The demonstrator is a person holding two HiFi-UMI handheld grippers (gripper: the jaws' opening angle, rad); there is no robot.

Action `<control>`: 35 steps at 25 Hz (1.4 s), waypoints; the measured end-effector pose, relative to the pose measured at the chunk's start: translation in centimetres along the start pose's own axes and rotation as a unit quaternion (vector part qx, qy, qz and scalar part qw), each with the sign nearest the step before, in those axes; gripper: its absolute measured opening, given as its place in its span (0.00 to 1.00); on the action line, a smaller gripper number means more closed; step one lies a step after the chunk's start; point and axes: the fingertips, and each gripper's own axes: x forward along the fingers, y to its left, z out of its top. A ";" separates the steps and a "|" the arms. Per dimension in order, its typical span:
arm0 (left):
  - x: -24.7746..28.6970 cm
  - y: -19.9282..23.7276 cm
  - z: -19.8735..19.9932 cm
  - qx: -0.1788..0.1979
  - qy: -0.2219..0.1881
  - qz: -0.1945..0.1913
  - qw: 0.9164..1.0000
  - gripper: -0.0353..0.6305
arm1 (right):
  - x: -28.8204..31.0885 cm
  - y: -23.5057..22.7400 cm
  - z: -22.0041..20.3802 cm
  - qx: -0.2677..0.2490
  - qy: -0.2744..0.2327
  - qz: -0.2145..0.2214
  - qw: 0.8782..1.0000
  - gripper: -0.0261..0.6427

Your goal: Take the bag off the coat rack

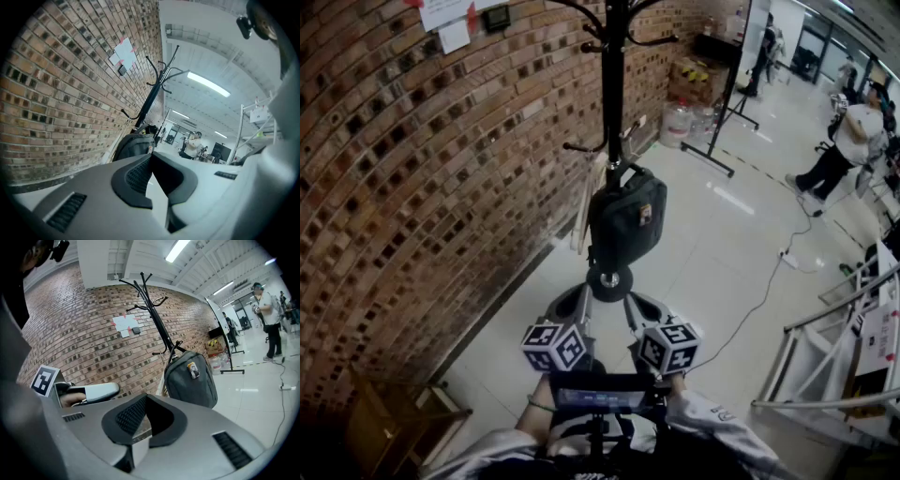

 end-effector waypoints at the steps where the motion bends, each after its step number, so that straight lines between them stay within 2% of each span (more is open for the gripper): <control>1: 0.8 0.7 0.7 0.002 -0.003 -0.002 1.000 0.06 | 1.0 -0.3 0.5 0.004 -0.006 -0.001 1.000 0.06; 10: 7.7 7.4 6.6 0.000 -0.009 0.004 1.000 0.06 | 9.8 -3.5 6.2 0.018 -0.023 -0.021 0.999 0.06; 15: 11.1 9.3 7.7 0.002 0.002 -0.013 1.000 0.06 | 13.4 -5.6 9.1 0.007 -0.035 -0.044 0.998 0.06; 20: 13.7 10.1 8.1 0.007 0.011 -0.031 0.999 0.06 | 15.9 -8.0 11.9 0.019 -0.062 -0.078 0.995 0.06; 24: 14.8 10.8 8.2 0.003 0.016 -0.034 0.999 0.06 | 18.1 -8.7 13.4 0.015 -0.061 -0.080 0.995 0.10; 28: 15.9 11.4 8.8 0.002 0.010 -0.029 1.000 0.06 | 20.2 -9.9 14.8 0.024 -0.054 -0.086 0.995 0.25; 35: 17.6 12.4 10.5 -0.001 -0.007 -0.008 1.000 0.06 | 23.2 -12.7 16.0 0.031 -0.032 -0.114 0.992 0.29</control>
